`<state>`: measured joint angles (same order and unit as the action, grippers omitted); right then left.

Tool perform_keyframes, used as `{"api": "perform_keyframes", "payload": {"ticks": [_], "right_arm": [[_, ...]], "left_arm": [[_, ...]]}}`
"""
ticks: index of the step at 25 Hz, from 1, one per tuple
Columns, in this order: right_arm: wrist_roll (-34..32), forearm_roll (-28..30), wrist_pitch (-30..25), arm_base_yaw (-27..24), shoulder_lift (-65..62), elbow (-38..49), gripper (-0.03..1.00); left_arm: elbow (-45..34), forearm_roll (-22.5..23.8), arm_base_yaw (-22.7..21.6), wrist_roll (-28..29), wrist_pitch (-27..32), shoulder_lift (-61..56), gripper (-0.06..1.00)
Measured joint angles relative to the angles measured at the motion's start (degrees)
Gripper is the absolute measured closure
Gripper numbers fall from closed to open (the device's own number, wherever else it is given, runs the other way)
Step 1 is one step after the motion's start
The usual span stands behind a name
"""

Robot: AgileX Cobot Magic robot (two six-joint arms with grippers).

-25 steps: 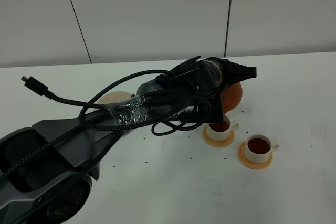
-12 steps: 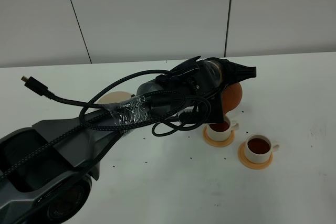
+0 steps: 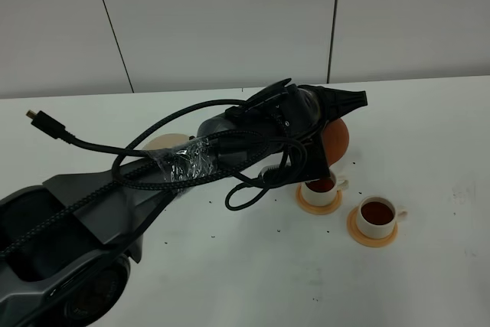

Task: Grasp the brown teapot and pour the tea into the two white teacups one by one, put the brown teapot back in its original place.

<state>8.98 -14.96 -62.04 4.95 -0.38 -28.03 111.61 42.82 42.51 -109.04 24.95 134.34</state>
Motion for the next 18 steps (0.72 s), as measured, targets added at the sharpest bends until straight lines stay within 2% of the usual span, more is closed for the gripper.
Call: {"api": "perform_keyframes", "payload": {"ticks": [5, 18], "right_arm": [[0.0, 0.0, 0.0, 0.0, 0.0, 0.0, 0.73], [0.0, 0.0, 0.01, 0.0, 0.0, 0.0, 0.73]], "left_arm": [[0.0, -0.69, -0.05, 5.95, 3.67, -2.2, 0.77], [0.0, -6.74, -2.92, 32.76, 21.11, -4.48, 0.77]]}}
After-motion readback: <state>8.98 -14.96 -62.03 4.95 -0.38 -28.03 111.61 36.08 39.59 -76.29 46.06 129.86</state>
